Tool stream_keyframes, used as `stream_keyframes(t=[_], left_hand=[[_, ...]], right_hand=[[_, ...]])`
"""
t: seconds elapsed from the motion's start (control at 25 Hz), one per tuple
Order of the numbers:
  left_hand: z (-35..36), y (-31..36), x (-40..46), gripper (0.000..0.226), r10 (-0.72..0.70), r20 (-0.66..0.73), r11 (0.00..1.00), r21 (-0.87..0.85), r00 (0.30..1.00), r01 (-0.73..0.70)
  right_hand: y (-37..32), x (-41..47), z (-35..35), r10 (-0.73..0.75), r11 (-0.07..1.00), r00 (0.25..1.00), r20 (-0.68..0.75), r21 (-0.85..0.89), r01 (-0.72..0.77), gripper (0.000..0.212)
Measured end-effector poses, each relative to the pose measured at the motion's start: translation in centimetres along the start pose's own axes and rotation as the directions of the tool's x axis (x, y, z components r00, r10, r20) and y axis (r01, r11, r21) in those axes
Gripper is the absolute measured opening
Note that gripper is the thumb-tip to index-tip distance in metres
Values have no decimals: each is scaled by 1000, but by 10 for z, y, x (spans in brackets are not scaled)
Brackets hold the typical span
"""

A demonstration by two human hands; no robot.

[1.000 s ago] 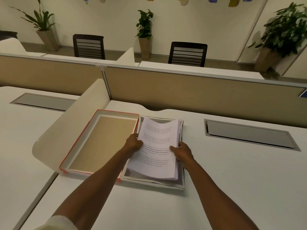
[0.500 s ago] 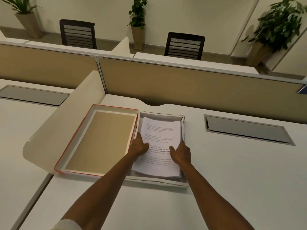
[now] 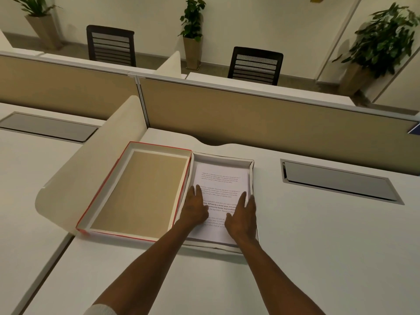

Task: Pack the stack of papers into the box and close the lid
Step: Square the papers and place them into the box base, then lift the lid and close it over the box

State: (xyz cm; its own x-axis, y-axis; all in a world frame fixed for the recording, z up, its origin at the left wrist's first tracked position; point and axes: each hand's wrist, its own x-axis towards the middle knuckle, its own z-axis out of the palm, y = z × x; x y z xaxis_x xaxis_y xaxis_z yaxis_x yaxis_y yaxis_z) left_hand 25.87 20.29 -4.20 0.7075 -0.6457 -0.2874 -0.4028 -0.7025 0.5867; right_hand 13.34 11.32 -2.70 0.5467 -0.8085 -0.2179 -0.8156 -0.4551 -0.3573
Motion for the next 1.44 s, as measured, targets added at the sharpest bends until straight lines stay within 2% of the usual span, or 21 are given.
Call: stream_keyframes(t=[0.08, 0.16, 0.28, 0.4, 0.48, 0.56, 0.64, 0.72, 0.8, 0.92, 1.04, 1.2, 1.36, 1.44], left_hand=[[1, -3, 2, 85, 13, 0, 1000, 16, 1000, -13], [2, -5, 2, 84, 30, -12, 999, 27, 999, -30], [2, -1, -6, 80, 94, -96, 995, -8, 991, -96], [-9, -9, -24, 68, 90, -287, 976, -165, 954, -142], [-23, -31, -36, 61, 47, -424, 973, -187, 904, -138], [-42, -62, -44, 55, -3, -507, 986, -146, 862, -82], [-65, -93, -49, 52, -69, -542, 996, -84, 837, 28], [-86, -121, -55, 55, -131, -562, 987, 6, 817, 162], [-101, -148, -64, 59, -162, -565, 958, 106, 809, 265], [-116, -176, -69, 70, -218, -520, 897, 225, 826, 379], [-131, -188, -62, 78, -344, -432, 847, 241, 834, 475], [-149, -190, -47, 81, -423, -340, 854, 161, 840, 496], [-162, -183, -37, 79, -408, -390, 847, 176, 825, 502], [-170, -181, -35, 70, -392, -432, 839, 195, 812, 508]], right_hand=[[6, -2, 9, -113, 980, 993, -41, -167, 105, 80], [13, -4, 18, -184, 963, 983, -2, -199, 180, 67], [18, -5, 25, -190, 974, 982, -8, -127, 188, 63], [13, -6, 20, -222, 973, 967, -122, 37, 228, 60], [0, -12, 17, -288, 942, 946, -147, 131, 308, 57], [-22, -26, 20, -400, 903, 913, -82, 133, 408, 58], [-46, -43, 28, -546, 837, 838, 19, 51, 544, 61], [-65, -58, 40, -643, 760, 757, 117, -28, 649, 63], [-75, -68, 54, -670, 714, 714, 203, -89, 695, 64], [-76, -75, 70, -665, 696, 708, 238, -145, 703, 61], [-76, -77, 76, -657, 704, 720, 223, -161, 692, 60], [-74, -76, 79, -661, 696, 719, 214, -183, 695, 61], [-72, -78, 81, -666, 693, 718, 201, -188, 696, 58], [-72, -80, 82, -665, 699, 722, 194, -181, 692, 55]])
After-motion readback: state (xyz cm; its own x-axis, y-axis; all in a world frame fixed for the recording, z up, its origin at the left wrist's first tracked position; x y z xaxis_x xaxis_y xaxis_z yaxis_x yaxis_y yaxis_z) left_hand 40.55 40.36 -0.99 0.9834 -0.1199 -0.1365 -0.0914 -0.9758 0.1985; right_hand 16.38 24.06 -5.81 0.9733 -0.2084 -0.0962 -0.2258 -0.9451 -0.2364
